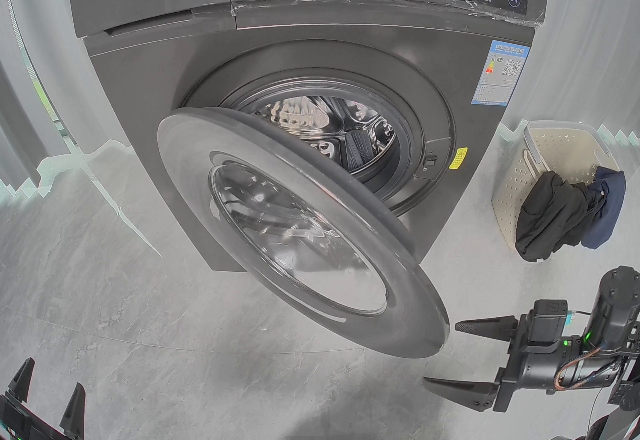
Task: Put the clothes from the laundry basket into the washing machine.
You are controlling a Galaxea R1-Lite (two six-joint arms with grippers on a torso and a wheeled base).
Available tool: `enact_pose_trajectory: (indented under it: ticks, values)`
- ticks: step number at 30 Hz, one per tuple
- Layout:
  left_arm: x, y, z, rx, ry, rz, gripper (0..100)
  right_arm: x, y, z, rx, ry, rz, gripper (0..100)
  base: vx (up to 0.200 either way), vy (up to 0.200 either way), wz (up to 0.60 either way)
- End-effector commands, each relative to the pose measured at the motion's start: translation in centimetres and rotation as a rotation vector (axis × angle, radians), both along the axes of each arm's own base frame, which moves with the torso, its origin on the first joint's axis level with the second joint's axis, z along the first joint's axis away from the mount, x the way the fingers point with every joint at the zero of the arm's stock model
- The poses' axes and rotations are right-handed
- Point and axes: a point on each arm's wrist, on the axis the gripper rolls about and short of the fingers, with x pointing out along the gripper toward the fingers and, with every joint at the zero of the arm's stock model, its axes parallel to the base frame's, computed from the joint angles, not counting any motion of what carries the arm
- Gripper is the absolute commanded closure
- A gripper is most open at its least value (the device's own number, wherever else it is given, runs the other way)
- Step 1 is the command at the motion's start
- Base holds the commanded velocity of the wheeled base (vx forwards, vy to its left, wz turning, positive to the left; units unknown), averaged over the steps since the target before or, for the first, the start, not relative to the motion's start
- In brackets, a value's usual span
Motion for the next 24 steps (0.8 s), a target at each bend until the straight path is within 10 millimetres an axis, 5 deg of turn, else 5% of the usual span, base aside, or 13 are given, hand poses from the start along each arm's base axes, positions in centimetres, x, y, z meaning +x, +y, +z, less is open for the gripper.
enact_pose_trajectory:
  ticks: [1, 12, 18, 24]
  values:
    - [0.0, 0.0, -0.5, -0.001, 0.000, 0.000, 0, -1.3, -2.4, 0.3, 0.023, -0.038, -0.067, 0, 0.000, 0.000, 0.00]
    - [0.0, 0.0, -0.5, -0.001, 0.001, -0.001, 0, 1.2, -6.0, 1.7, 0.047, -0.096, -0.345, 0, 0.000, 0.000, 0.00]
    - [0.0, 0.0, -0.5, -0.001, 0.001, -0.001, 0, 5.0, -4.0, 0.7, -0.008, -0.034, -0.370, 0, 0.000, 0.000, 0.00]
    - [0.0, 0.0, -0.5, -0.001, 0.001, -0.001, 0, 6.0, -1.3, -0.2, -0.032, 0.000, -0.291, 0, 0.000, 0.000, 0.00]
